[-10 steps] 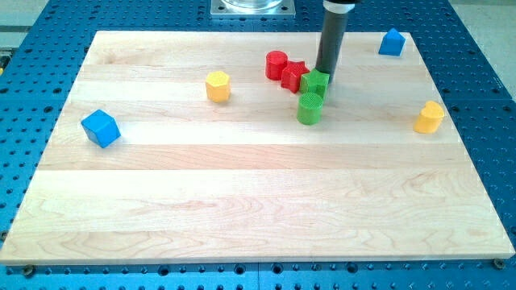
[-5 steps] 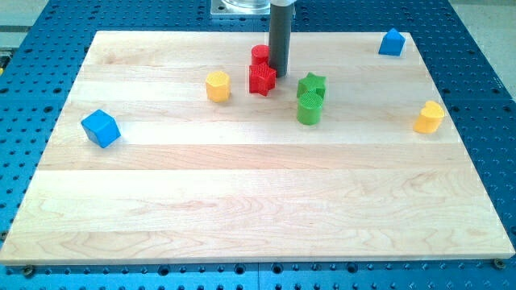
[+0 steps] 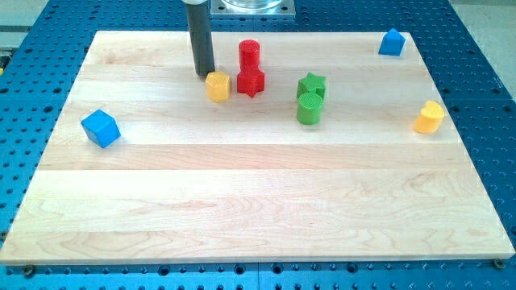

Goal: Place the red blocks parallel to each other

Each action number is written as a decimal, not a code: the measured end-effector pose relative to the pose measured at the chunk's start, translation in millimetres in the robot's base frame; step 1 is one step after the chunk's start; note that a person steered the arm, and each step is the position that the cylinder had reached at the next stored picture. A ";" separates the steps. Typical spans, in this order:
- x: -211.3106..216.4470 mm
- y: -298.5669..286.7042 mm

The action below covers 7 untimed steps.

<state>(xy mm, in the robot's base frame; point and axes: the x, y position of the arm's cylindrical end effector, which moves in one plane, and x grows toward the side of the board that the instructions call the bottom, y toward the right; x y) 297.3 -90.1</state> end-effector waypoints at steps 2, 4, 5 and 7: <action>-19.8 -2.6; -41.4 4.1; -21.1 23.5; -7.8 49.1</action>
<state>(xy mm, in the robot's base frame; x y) 289.5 -41.0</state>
